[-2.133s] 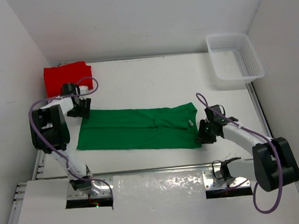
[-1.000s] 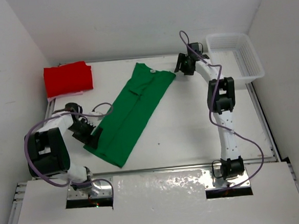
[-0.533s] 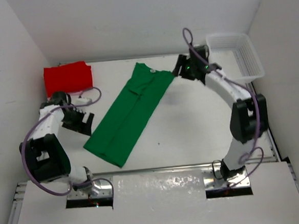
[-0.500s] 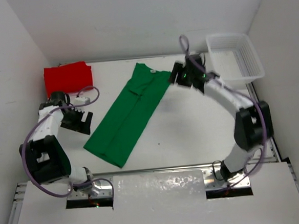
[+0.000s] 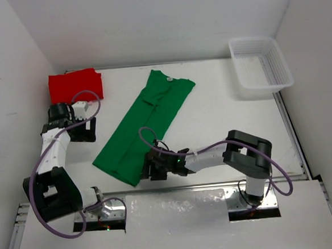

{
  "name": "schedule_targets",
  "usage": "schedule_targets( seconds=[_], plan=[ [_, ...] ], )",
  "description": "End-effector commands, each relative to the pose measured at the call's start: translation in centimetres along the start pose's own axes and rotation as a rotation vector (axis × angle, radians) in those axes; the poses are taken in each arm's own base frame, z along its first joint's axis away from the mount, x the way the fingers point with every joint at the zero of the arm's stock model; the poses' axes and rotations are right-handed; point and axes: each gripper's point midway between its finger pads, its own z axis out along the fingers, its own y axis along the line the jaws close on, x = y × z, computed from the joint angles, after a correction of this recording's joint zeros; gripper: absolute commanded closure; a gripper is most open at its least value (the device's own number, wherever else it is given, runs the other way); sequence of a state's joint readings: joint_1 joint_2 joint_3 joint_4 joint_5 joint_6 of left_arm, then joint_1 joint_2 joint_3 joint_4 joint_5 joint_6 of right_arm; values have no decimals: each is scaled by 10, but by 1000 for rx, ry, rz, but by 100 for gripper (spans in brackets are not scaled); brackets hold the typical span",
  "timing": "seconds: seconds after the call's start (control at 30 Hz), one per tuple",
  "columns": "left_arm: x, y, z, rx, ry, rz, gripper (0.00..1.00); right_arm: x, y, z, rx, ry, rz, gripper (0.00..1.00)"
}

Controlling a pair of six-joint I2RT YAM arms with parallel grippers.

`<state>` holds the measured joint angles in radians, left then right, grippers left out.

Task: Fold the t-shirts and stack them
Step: Rotate the tshirt 90 degrees

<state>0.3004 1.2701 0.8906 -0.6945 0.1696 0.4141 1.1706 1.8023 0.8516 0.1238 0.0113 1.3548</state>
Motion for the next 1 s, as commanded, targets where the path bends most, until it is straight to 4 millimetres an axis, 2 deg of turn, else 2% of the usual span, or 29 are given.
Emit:
schedule_targets(
  seconds=[0.0, 0.1, 0.23, 0.37, 0.43, 0.5, 0.53, 0.6, 0.63, 0.77, 0.87, 0.93, 0.97],
  plan=[
    [-23, 8, -13, -56, -121, -8, 14, -5, 26, 14, -81, -64, 177, 45],
    [-25, 9, -17, -63, -131, -7, 14, 5, 26, 22, -102, -44, 225, 49],
    [-26, 9, -19, -72, -143, -14, 14, 25, 12, 36, -70, -1, 340, 50],
    [-29, 11, -23, -85, -156, -12, 14, 24, 8, 43, -42, -16, 353, 57],
    [-28, 11, -24, -89, -158, -12, 14, 25, 6, 44, -41, -14, 372, 63],
    [-29, 11, -25, -89, -166, -6, 14, 27, -5, 46, -29, -12, 402, 78],
    [-29, 11, -25, -87, -166, -4, 14, 27, -4, 47, -52, -14, 409, 88],
    [-28, 10, -25, -86, -165, 0, 14, 29, -14, 47, -45, -17, 429, 99],
    [-29, 10, -25, -85, -168, 3, 14, 29, -18, 47, -40, -23, 431, 100],
    [-29, 6, -24, -57, -166, 20, 14, 28, -39, 40, -20, -44, 418, 100],
    [-31, -4, -25, 0, -175, 41, 16, 26, -64, 23, 4, -55, 385, 100],
    [-33, -18, -26, 77, -190, 65, 18, 25, -94, 4, 49, -68, 360, 100],
    [-35, -22, -28, 97, -195, 82, 18, 25, -103, -2, 61, -69, 356, 100]
  ],
)
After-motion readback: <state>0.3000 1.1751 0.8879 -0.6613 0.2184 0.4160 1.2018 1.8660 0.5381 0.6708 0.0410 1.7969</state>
